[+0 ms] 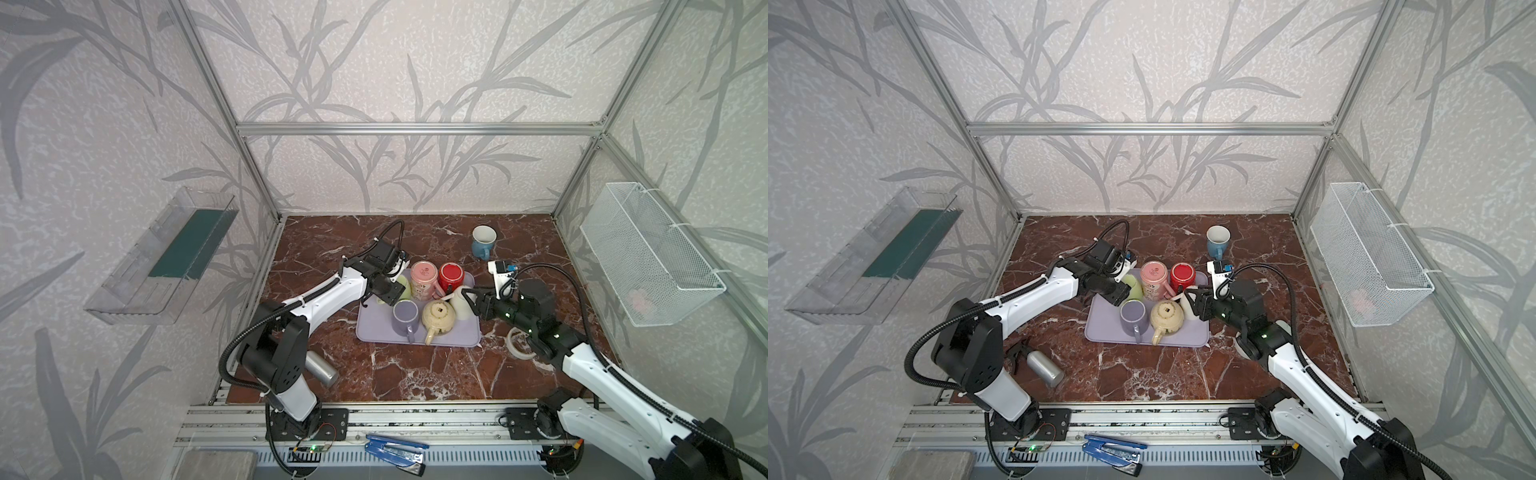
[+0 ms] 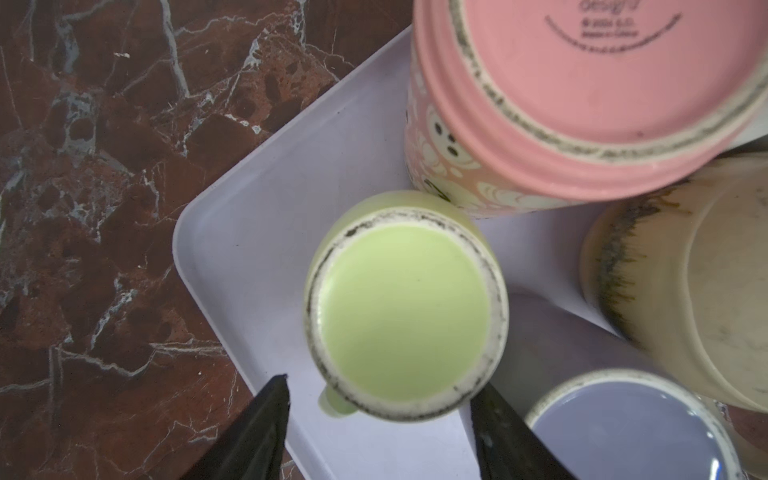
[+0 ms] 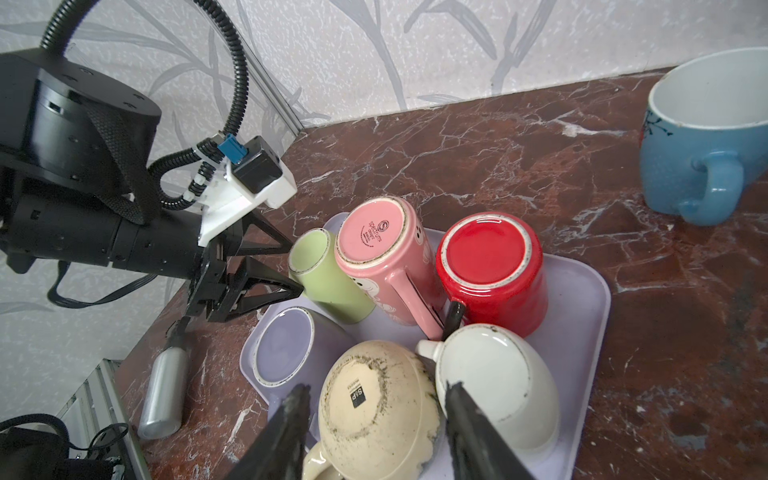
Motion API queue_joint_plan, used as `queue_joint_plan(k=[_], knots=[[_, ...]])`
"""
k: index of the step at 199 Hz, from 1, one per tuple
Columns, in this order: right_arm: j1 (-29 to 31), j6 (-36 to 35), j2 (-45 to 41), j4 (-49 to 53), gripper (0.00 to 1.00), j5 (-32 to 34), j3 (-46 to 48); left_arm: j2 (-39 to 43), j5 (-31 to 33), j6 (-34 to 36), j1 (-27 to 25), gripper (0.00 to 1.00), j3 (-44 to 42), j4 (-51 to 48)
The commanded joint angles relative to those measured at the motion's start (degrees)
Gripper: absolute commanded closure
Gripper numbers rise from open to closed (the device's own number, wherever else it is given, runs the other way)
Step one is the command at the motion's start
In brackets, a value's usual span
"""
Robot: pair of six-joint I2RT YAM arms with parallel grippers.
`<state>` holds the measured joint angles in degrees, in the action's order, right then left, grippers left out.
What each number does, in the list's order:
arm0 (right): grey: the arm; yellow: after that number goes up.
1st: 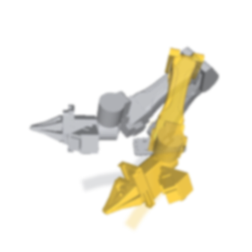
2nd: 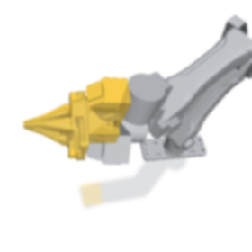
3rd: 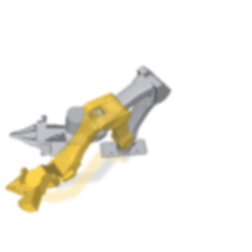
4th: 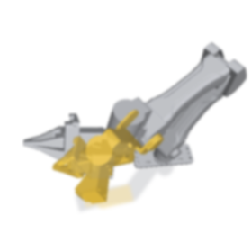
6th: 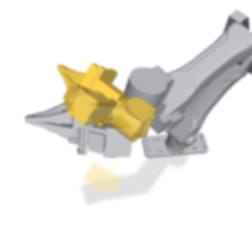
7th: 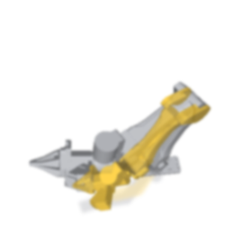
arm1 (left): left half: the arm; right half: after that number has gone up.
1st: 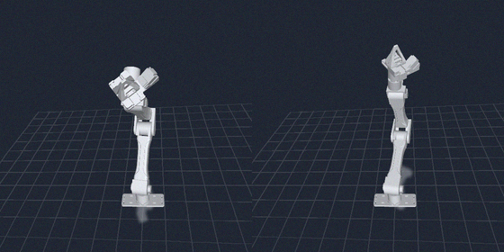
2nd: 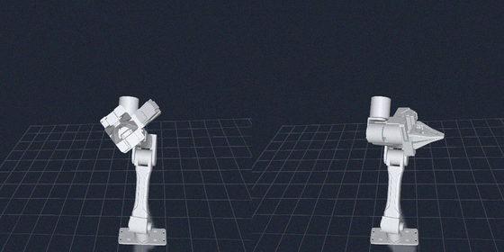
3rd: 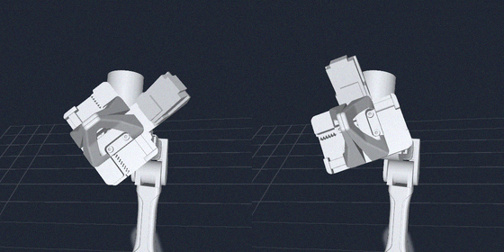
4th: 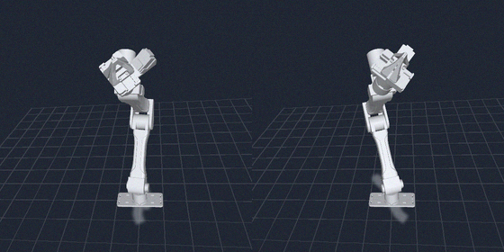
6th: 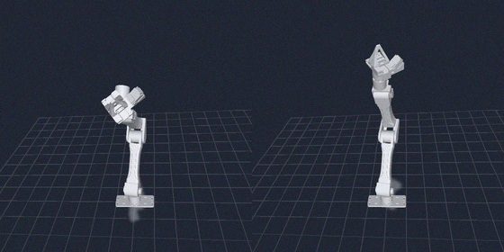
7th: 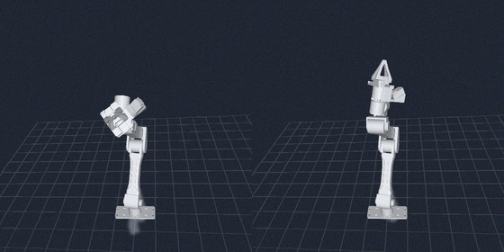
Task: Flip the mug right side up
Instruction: 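Lower the left gripper onto the upside-down green mug and close it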
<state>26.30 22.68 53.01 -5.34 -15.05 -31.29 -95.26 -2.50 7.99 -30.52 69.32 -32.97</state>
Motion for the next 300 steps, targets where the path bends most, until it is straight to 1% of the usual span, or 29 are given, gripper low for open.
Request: queue_joint_plan(k=[1,41,87,104,143,168,180,192,218,228,271,300], knots=[[0.4,-0.4,0.3,-1.4,0.47,0.2,0.4,-0.7,0.3,1.4,0.3,0.36,1.5,-0.9],[0.5,-0.4,1.0,-1.8,0.47,0.3,0.4,-1.1,1.0,1.3,0.3,0.43,1.0,-0.4],[0.5,-0.3,1.2,-1.8,0.47,0.5,0.4,-0.6,2.2,0.4,0.3,0.63,-0.4,1.2],[0.6,-0.3,1.3,-1.8,0.47,0.5,0.4,-0.6,2.3,0.1,0.2,0.67,-0.5,1.2],[0.7,-0.4,1.4,-1.9,0.47,0.6,0.4,-0.5,2.3,-0.2,0.1,0.79,-0.6,1.1],[0.6,-0.3,1.5,-1.9,0.47,0.6,0.4,-0.9,1.7,-0.3,0.1,0.79,-0.5,0.9],[0.7,-0.3,1.5,-2.0,0.47,0.7,0.4,-1.2,1.5,-0.4,0.1,0.77,-0.3,0.7],[0.7,-0.3,1.5,-1.9,0.47,0.7,0.4,-1.7,1.4,-0.6,0.0,0.73,0.0,0.5],[0.7,-0.3,1.7,-2.0,0.47,0.8,0.4,-2.5,1.6,-0.7,-0.1,0.59,0.3,0.0],[0.7,-0.4,1.7,-2.0,0.47,0.8,0.4,-2.8,1.6,-0.6,-0.1,0.57,0.3,-0.1],[0.9,-0.4,2.3,-2.2,0.47,0.8,0.4,-4.3,0.9,-0.8,-0.1,0.55,1.2,-0.4],[0.9,-0.4,2.4,-2.2,0.47,0.9,0.4,-5.3,0.5,-0.9,-0.1,0.6,1.8,-0.5]])
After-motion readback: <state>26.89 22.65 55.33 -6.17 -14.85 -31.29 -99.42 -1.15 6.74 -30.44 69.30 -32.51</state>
